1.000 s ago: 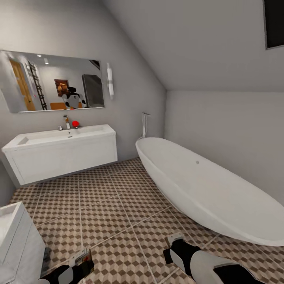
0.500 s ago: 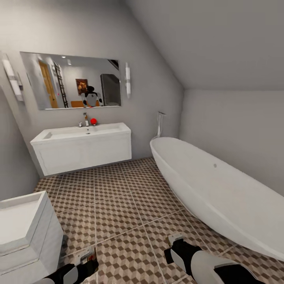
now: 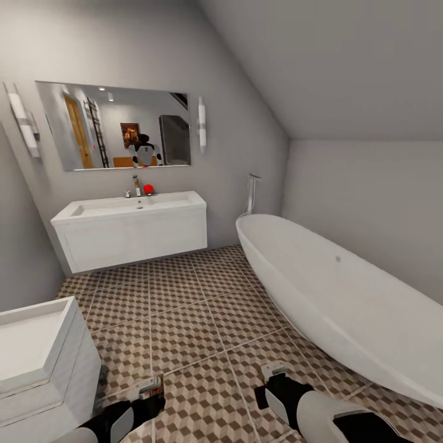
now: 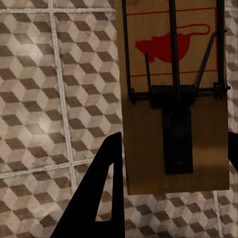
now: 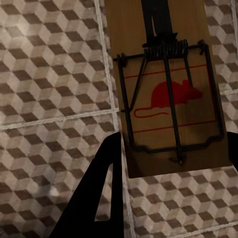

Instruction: Take the four mousetraps from the cabinet in the bathroom and place them on the bathroom floor. Make sure all four end up on the same floor surface, and ensure that at least two of them are either under or directly next to the same bathroom sink.

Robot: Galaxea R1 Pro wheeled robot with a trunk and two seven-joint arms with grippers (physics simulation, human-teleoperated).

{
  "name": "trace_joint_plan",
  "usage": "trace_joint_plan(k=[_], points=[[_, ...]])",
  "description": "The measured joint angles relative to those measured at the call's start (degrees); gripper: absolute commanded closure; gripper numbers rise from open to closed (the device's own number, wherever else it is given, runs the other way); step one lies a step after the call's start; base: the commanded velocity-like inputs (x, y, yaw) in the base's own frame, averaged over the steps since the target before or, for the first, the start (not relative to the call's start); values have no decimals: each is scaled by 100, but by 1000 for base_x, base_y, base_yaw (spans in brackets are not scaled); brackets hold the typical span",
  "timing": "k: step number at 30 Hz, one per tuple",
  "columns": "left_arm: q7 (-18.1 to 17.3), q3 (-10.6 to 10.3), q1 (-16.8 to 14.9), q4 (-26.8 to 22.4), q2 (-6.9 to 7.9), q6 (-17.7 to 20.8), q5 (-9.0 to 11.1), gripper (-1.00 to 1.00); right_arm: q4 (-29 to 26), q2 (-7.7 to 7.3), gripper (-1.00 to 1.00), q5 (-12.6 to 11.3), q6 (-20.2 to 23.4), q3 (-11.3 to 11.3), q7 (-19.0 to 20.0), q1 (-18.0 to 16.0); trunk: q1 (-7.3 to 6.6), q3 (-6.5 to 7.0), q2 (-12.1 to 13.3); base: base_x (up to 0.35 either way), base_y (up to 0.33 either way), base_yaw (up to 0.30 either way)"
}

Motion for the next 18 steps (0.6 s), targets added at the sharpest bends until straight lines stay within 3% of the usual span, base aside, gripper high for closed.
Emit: trace_joint_plan(k=[6, 18], points=[[12, -7, 0, -8, -70, 28, -11, 100, 0, -17, 100, -6, -3, 1, -9, -3, -3, 0, 0, 179, 0, 0], [-7, 13, -1, 3, -87, 70, 13, 100, 0, -50, 100, -16, -6, 0, 19, -1, -3, 0, 0, 311, 0, 0]])
